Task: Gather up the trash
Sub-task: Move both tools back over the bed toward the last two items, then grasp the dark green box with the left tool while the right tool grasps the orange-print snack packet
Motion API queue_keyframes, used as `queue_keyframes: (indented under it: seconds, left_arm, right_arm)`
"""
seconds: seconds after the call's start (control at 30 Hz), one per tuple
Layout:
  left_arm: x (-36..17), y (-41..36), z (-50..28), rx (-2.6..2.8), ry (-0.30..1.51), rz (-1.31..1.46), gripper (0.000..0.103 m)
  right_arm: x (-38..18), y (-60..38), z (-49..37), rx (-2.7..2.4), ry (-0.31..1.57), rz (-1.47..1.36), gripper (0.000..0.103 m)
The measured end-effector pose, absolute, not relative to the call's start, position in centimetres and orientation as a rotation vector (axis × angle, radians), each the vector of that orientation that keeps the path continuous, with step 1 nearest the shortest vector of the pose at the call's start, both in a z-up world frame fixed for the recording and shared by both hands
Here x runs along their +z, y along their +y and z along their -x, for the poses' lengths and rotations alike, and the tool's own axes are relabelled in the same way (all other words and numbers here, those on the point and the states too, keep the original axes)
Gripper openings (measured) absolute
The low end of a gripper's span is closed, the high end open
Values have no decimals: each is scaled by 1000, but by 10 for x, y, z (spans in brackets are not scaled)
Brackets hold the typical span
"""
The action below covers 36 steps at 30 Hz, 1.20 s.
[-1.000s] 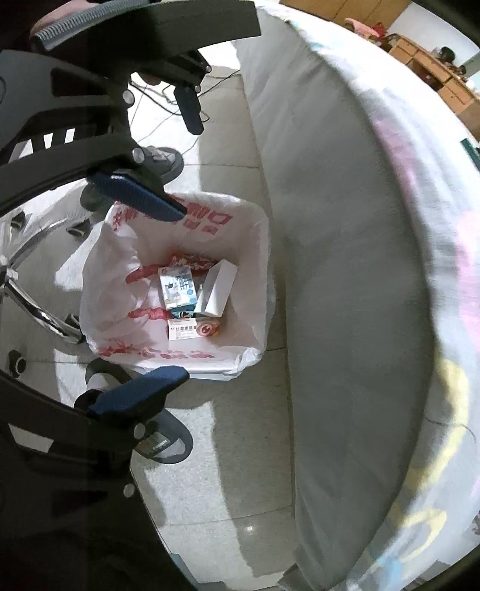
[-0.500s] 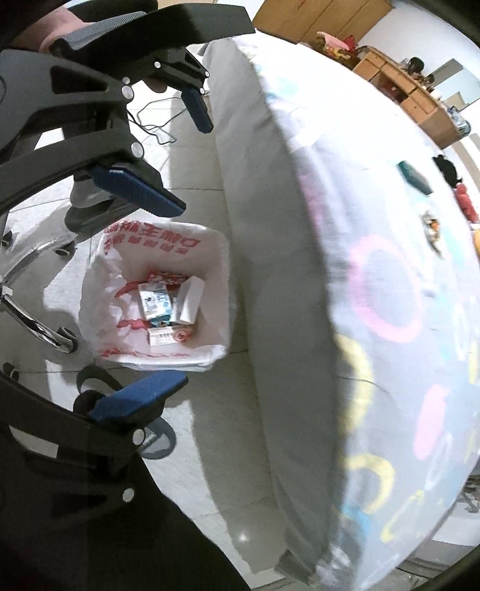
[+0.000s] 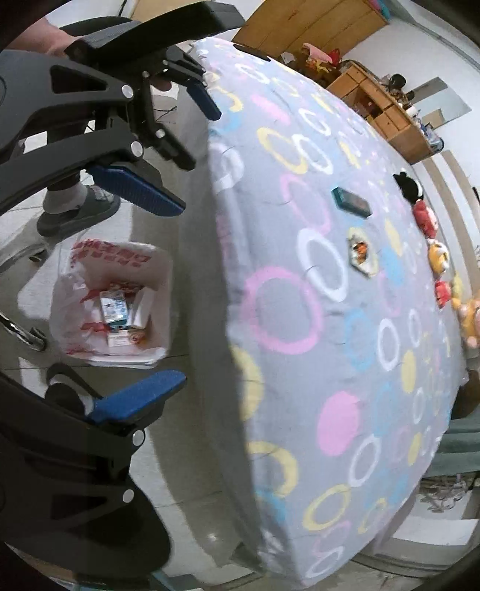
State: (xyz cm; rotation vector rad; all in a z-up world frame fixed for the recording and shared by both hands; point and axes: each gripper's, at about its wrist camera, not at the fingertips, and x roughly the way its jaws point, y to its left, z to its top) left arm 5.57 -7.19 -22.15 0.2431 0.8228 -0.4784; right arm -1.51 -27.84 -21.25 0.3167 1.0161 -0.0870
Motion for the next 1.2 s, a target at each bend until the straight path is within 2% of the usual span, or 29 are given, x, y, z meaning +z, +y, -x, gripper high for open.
queue_keyframes:
  seconds: [0.23, 0.67, 1.2]
  left_arm:
    - [-189, -49, -98, -392, 742, -149, 90]
    - [-174, -44, -185, -371, 701, -96, 90]
    - [-197, -69, -298, -329, 793, -35, 90]
  right_arm:
    - [-186, -278, -16, -92, 961, -290, 84]
    - [-170, -274, -106, -106, 941, -228, 84]
    - [-208, -271, -236, -101, 997, -202, 84]
